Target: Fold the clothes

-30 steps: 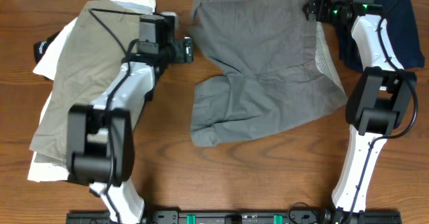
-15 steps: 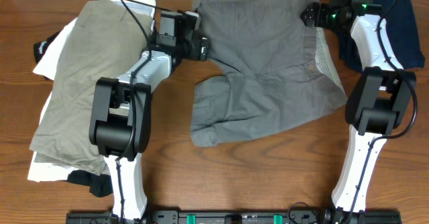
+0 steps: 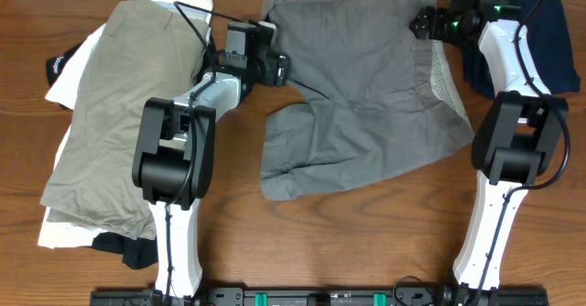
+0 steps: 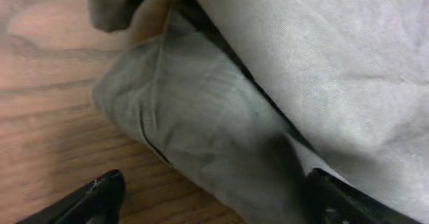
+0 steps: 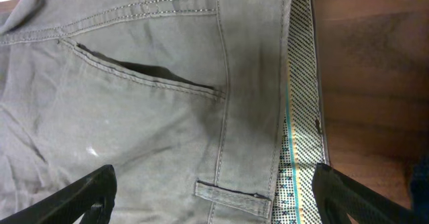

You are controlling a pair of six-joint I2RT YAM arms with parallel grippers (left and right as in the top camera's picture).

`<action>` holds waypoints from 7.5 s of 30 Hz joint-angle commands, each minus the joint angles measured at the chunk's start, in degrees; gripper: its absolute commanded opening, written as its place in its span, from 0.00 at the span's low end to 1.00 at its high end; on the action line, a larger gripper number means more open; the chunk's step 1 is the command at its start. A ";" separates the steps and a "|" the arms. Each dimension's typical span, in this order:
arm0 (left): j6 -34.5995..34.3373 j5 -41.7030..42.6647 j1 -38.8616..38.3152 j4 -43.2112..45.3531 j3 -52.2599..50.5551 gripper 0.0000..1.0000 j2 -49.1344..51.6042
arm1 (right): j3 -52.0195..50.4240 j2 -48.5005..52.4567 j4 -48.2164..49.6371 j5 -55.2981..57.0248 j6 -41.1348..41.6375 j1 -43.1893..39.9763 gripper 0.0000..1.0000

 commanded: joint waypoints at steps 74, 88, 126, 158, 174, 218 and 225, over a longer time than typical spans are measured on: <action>-13.07 -4.46 -0.79 -66.36 -3.96 0.83 -38.38 | 0.85 -23.80 -47.43 2.19 -1.79 0.02 0.93; 4.68 2.60 -0.74 -28.48 -28.28 0.83 -37.31 | 0.76 -23.78 -46.49 2.82 -3.30 1.25 0.94; 8.26 6.95 -0.74 -17.86 -28.63 0.54 -23.91 | 0.74 -23.76 -45.46 3.65 -3.87 1.55 0.95; -11.26 -13.62 0.74 -32.37 -20.83 0.08 -39.21 | 0.76 -23.76 -45.31 3.76 -5.22 1.55 0.97; -12.90 -21.24 0.76 -43.89 -20.83 0.96 -41.94 | -3.87 -23.56 -47.23 7.06 -11.45 1.88 0.97; -14.29 -7.04 0.76 -51.65 -20.79 0.98 -42.29 | -49.03 -23.39 0.44 -14.38 -28.06 5.01 0.66; -14.29 -7.04 0.76 -51.39 -20.79 0.98 -42.29 | -49.29 -23.39 2.19 -8.37 -22.84 3.82 0.78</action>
